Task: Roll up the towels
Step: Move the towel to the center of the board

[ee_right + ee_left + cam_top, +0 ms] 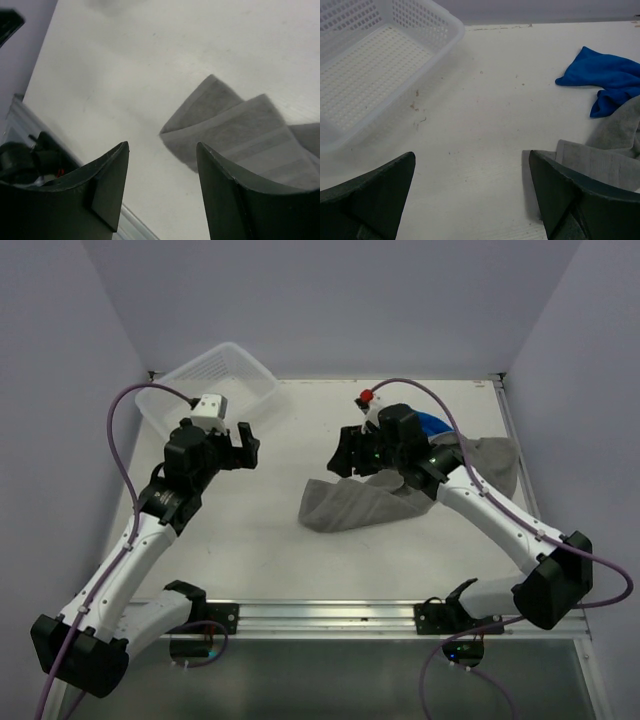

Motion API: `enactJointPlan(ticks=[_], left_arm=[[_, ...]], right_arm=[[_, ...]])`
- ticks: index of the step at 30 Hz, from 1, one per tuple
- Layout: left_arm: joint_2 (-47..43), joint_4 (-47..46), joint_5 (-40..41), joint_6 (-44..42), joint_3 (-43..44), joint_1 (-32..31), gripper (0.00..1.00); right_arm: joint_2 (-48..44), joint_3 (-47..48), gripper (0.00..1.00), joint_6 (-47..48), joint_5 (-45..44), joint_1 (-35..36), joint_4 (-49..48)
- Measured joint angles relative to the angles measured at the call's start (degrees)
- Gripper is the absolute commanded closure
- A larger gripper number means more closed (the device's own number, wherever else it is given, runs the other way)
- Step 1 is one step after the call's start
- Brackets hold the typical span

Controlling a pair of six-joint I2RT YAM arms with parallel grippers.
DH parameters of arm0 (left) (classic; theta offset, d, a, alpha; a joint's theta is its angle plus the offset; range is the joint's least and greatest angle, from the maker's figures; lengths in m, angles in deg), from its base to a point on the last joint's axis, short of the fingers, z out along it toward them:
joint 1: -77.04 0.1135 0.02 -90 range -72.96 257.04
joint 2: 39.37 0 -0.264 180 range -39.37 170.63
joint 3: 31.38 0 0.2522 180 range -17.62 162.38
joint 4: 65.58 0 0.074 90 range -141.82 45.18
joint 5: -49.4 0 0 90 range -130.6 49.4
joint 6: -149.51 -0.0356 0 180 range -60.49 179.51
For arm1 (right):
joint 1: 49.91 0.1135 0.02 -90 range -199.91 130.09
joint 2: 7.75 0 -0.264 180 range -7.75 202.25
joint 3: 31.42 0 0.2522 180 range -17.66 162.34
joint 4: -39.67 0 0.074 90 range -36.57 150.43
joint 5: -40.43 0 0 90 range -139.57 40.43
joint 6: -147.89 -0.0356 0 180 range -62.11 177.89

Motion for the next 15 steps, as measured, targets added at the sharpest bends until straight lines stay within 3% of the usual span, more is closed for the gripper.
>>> enactJointPlan(ticks=[8, 11, 15], left_arm=[[3.1, -1.5, -6.5, 0.7, 0.0, -0.1, 0.01], [7.9, -3.8, -11.4, 2.3, -0.1, -1.2, 0.02], [17.1, -4.3, -12.5, 3.7, 0.1, -8.0, 0.02]], right_arm=[[1.3, 3.1, 0.46, -0.3, -18.6, -11.5, 0.0], [7.5, 7.9, 0.43, 0.8, -23.3, -13.0, 0.0], [20.7, 17.8, 0.41, 3.0, -26.9, -13.8, 0.0]])
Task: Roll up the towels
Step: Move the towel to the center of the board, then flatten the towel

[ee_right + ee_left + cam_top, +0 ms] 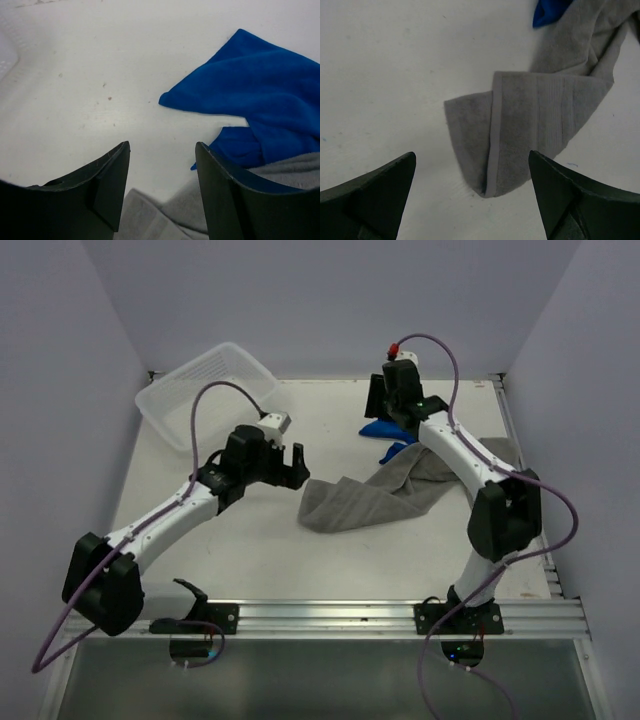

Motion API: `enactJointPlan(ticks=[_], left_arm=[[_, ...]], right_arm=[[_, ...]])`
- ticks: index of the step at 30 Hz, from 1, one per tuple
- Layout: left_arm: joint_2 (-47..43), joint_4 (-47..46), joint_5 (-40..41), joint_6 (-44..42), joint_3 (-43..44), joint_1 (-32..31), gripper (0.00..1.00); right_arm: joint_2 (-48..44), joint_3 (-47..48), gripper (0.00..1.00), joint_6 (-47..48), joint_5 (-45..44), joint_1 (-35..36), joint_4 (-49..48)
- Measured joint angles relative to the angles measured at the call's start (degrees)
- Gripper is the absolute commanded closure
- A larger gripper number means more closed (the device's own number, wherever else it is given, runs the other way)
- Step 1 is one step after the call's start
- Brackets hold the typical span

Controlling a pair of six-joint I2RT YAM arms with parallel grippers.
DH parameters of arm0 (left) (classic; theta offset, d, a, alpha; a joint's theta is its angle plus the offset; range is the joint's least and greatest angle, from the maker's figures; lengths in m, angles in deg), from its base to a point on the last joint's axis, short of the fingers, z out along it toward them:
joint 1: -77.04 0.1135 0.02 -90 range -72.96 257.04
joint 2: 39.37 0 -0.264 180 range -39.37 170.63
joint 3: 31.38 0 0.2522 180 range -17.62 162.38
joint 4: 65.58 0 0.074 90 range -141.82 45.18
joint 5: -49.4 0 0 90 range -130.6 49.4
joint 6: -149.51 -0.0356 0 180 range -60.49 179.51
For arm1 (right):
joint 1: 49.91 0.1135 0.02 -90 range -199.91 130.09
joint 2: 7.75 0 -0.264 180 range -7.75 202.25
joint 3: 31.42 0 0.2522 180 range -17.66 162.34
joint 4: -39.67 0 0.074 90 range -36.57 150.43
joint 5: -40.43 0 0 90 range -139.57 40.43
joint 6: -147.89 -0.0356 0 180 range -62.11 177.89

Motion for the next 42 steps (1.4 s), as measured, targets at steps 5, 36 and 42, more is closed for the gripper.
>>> enactJointPlan(ticks=[5, 36, 42], left_arm=[[9.6, 0.0, 0.9, 3.0, 0.8, -9.4, 0.1], [26.3, -6.2, 6.4, 8.5, 0.5, -17.1, 1.0], [26.3, -6.2, 9.2, 10.5, -0.1, -17.1, 1.0]], right_arm=[[15.7, 11.1, 0.4, 1.8, -0.6, -2.2, 2.1], [38.0, 26.9, 1.0, 1.3, 10.0, -11.1, 9.8], [37.9, 27.8, 1.0, 1.3, 7.7, -11.4, 10.2]])
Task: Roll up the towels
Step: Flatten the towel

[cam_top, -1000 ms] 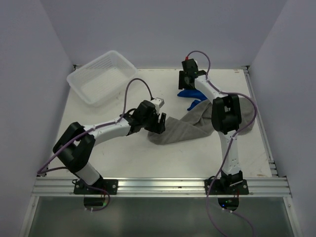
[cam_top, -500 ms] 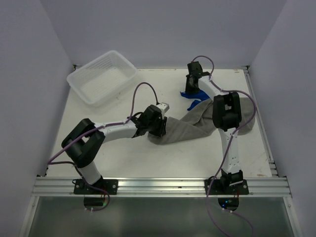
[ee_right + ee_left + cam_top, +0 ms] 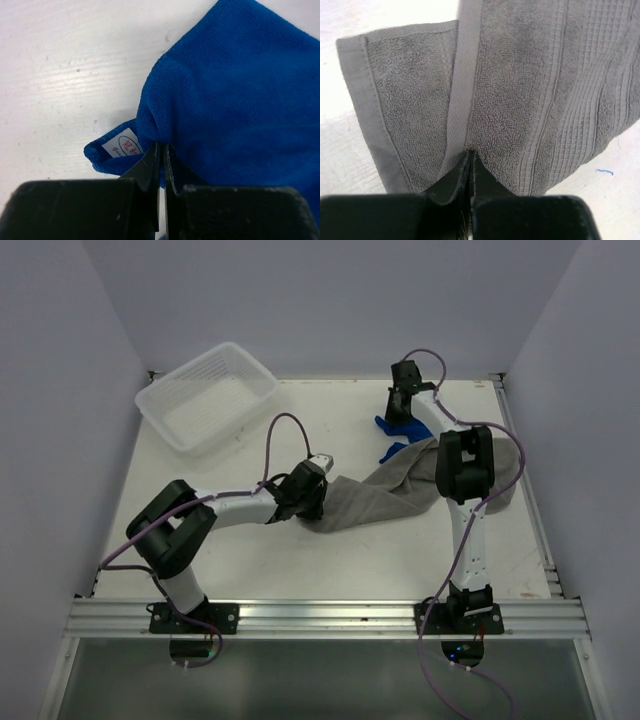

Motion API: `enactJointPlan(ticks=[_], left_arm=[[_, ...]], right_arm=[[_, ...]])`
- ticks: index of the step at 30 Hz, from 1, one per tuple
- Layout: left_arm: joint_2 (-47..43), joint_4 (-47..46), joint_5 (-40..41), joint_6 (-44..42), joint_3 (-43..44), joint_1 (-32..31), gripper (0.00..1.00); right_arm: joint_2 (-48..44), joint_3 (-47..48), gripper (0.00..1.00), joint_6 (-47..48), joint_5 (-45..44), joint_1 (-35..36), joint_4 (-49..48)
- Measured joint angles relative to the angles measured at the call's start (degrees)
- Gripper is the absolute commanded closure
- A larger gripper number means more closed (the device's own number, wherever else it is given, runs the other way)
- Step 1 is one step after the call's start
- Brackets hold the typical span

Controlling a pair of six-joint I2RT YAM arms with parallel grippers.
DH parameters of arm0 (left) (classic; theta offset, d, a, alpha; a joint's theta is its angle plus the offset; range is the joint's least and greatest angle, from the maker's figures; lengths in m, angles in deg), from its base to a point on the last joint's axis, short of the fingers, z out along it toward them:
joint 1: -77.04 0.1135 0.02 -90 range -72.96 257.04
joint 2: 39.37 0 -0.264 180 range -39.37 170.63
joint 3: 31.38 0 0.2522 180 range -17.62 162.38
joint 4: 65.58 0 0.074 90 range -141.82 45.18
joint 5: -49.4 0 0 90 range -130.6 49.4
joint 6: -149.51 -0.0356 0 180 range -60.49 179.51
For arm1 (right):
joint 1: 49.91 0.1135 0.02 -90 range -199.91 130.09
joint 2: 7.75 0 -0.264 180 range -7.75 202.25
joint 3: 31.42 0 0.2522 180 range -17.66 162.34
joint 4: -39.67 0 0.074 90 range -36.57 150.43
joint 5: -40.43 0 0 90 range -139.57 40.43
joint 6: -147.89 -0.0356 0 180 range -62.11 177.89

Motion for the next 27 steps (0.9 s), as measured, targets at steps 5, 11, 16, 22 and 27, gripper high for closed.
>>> enactJointPlan(ticks=[5, 11, 16, 22, 27], left_arm=[[-3.2, -0.7, 2.5, 5.6, -3.9, 2.4, 1.0], [-10.1, 0.4, 4.7, 11.6, -10.8, 9.2, 1.0], [-13.7, 3.8, 8.8, 15.4, -13.2, 13.1, 1.0], [-15.9, 6.8, 12.2, 19.6, -14.4, 17.2, 1.0], [-19.8, 10.1, 14.5, 21.4, -16.3, 20.3, 1.0]], right_arm=[[-2.7, 0.3, 1.0, -0.8, -9.3, -0.3, -1.8], [-4.0, 3.5, 1.0, -1.0, -17.6, -1.6, -5.7], [-6.7, 1.8, 1.0, -1.1, -21.5, -2.8, -9.0], [-17.7, -8.2, 1.0, -0.5, -23.8, -1.9, -12.2], [-24.9, -8.3, 1.0, 0.7, -26.9, -0.5, -13.6]])
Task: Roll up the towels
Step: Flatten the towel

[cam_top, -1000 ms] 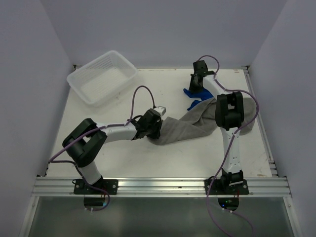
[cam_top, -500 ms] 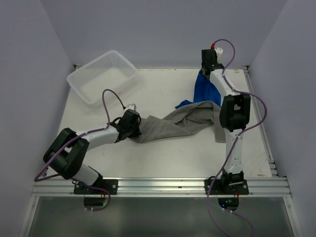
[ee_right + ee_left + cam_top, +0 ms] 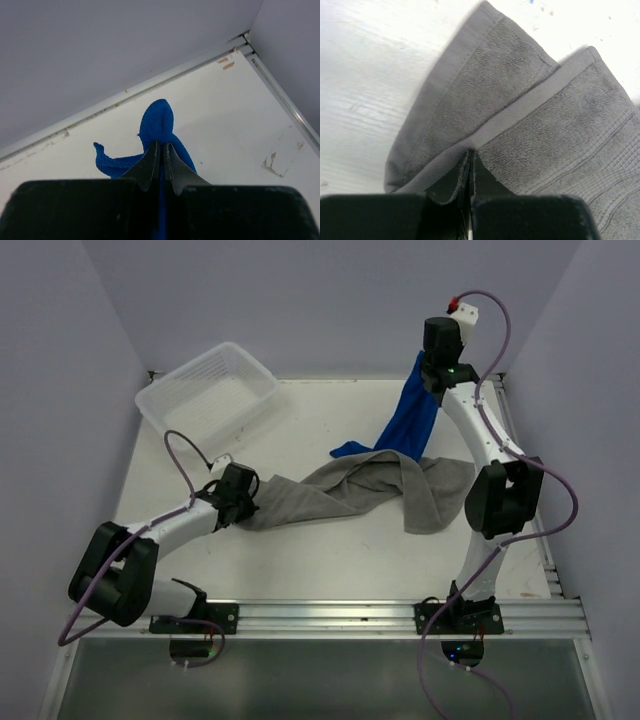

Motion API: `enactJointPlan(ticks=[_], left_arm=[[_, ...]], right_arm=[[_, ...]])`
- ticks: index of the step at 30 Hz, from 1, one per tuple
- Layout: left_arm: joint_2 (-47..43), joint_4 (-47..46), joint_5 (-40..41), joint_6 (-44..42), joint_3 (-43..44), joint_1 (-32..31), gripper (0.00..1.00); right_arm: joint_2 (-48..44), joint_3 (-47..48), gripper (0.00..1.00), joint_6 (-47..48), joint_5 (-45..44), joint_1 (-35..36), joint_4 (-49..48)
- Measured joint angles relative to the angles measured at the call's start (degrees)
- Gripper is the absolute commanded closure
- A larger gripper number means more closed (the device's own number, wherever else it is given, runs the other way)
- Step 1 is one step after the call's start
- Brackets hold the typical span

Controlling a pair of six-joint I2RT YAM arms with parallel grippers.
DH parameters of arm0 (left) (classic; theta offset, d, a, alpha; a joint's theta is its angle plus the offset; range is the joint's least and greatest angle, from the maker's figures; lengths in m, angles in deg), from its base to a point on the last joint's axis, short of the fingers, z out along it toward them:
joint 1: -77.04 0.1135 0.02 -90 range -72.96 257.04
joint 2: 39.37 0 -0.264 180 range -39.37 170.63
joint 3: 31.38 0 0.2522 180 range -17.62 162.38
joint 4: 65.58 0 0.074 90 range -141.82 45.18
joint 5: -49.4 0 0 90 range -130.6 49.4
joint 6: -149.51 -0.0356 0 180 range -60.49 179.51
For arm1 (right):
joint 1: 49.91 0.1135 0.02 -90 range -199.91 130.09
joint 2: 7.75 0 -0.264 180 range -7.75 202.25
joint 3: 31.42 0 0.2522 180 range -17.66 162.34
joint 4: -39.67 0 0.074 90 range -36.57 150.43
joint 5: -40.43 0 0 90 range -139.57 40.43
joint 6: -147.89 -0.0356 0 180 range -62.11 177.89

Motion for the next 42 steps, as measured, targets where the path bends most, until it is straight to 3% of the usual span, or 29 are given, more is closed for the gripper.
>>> enactJointPlan(ticks=[4, 12, 16, 18, 20, 23, 32, 37, 42], left_arm=[[-2.7, 1.3, 0.5, -0.1, -1.4, 1.9, 1.0], [-3.0, 1.6, 0.2, -0.1, -1.5, 2.3, 1.0], [-2.9, 1.7, -0.1, -0.9, -1.5, 2.3, 1.0], [-2.7, 1.8, -0.6, -1.7, -1.2, 2.3, 0.91], [-2.6, 1.6, -1.6, -2.8, -0.9, 2.3, 0.84], [-2.5, 0.8, -4.2, -5.0, -0.4, 2.4, 0.69], [-2.2, -0.4, -11.8, -9.8, 0.9, 2.4, 0.48], [-8.2, -0.1, -12.0, -11.7, 0.8, 2.4, 0.39], [-11.0, 0.0, -10.7, -13.2, 1.5, 2.4, 0.38]], right_arm=[[-1.2, 5.9, 1.0, 2.6, -2.2, 0.3, 0.4], [2.4, 26.4, 1.0, 10.4, -6.7, -0.4, 3.6], [3.0, 30.6, 1.0, 11.7, -7.0, -3.4, 4.5], [3.1, 31.5, 0.69, 11.8, -6.9, -5.5, 5.3], [3.1, 31.5, 0.57, 11.8, -6.7, -7.4, 5.9], [3.1, 30.6, 0.01, 11.6, -5.8, -9.4, 7.3], [2.4, 29.0, 0.01, 7.3, 7.5, -9.7, 16.2], [-5.4, 15.8, 0.01, 1.2, 18.4, -9.5, 17.4], [-17.4, -2.1, 0.01, -2.7, 25.2, -6.2, 15.6]])
